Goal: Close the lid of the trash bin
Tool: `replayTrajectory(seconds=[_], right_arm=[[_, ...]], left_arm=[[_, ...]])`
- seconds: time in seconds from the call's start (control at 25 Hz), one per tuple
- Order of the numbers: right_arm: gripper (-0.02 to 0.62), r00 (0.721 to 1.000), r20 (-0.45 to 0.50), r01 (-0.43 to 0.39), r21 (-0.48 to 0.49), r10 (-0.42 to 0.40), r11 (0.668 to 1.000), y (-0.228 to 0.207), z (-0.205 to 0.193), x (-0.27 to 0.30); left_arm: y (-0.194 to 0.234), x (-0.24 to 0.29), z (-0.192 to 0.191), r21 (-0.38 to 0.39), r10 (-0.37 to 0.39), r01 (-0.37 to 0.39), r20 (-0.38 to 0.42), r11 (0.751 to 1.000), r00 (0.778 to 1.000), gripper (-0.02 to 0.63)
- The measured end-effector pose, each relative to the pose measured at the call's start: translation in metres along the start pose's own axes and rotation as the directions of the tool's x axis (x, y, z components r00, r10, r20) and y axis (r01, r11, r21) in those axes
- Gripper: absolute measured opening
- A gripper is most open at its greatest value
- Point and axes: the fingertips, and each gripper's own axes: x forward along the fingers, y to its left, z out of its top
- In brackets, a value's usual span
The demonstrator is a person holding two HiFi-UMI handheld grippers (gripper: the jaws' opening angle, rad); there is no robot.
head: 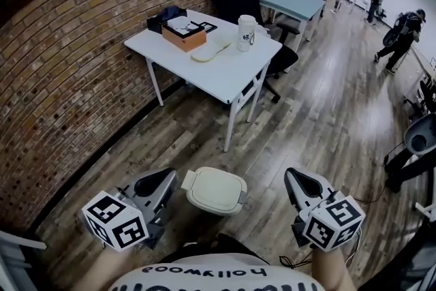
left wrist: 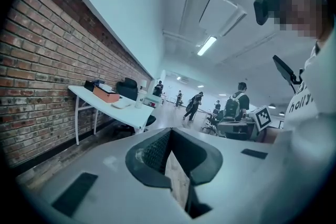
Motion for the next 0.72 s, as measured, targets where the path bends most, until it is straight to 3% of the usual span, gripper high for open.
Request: replayTrajectory(seconds=[0.72], right_arm=[[0.006, 1.000, -0.013, -0.007, -0.034, 0.007, 0.999, -0.009, 0.007, 0.019]], left_arm=[[0.012, 0.007, 0.009, -0.002, 0.022, -0.022, 0.010, 1.000, 1.000, 0.008]])
